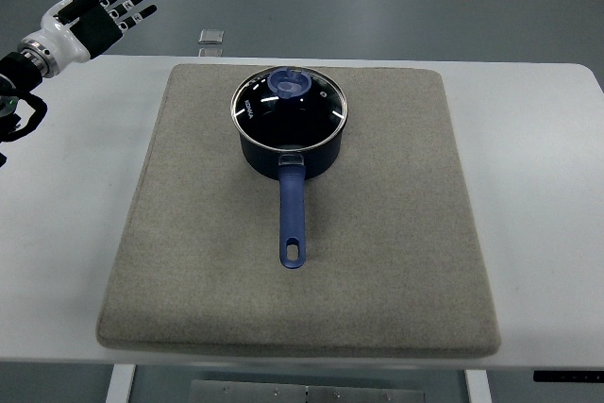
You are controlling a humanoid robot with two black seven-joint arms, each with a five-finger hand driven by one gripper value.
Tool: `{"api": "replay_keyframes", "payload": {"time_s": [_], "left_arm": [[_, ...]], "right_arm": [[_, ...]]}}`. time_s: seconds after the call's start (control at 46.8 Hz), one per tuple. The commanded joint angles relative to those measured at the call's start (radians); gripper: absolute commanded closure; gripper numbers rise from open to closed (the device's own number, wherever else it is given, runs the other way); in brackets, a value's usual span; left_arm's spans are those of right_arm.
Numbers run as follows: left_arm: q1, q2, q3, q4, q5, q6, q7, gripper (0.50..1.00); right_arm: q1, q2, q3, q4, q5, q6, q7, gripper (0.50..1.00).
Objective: Open pot lid and place left with left hand
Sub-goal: 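Move the left hand toward the glass pot lid, fingers opening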
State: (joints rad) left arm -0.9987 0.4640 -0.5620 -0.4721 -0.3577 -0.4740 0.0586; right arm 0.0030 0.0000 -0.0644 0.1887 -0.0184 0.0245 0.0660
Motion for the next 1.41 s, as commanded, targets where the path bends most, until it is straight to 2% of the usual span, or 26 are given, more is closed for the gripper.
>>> {"api": "replay_keyframes", "payload": {"time_s": [0.0,0.512,0.662,0.768,0.854,0.939,1.025,1.217,1.388], "left_arm": [[-0.001,-0.001,-0.001,-0.002,0.002,0.002,0.000,0.508],[-0.009,-0.021,0.019,-0.002,0.016,0.009,0.000,0.508],[-0.018,-0.021,0.021,-0.003,0.210,-0.017,-0.008,0.508],[-0.034,-0.021,0.013,-0.003,0.408,-0.015,-0.069,0.510],[-0.046,-0.018,0.013,-0.005,0.496,-0.015,-0.141,0.508],[-0.052,-0.008,0.014,-0.020,0.566,-0.017,-0.181,0.510],[-0.063,0.002,0.014,-0.056,0.661,-0.005,-0.195,0.510],[-0.097,0.005,0.017,-0.063,0.868,0.018,-0.238,0.510],[-0.123,0.005,0.025,-0.074,1.066,0.017,-0.240,0.508]], "right_arm": [[0.000,0.000,0.000,0.000,0.000,0.000,0.000,0.583],[0.000,0.000,0.000,0.000,0.000,0.000,0.000,0.583],[0.000,0.000,0.000,0.000,0.000,0.000,0.000,0.583],[0.000,0.000,0.000,0.000,0.000,0.000,0.000,0.583],[0.000,0.000,0.000,0.000,0.000,0.000,0.000,0.583],[0.000,0.000,0.000,0.000,0.000,0.000,0.000,0.583],[0.000,0.000,0.000,0.000,0.000,0.000,0.000,0.583],[0.000,0.000,0.000,0.000,0.000,0.000,0.000,0.583],[0.000,0.000,0.000,0.000,0.000,0.000,0.000,0.583]]}}
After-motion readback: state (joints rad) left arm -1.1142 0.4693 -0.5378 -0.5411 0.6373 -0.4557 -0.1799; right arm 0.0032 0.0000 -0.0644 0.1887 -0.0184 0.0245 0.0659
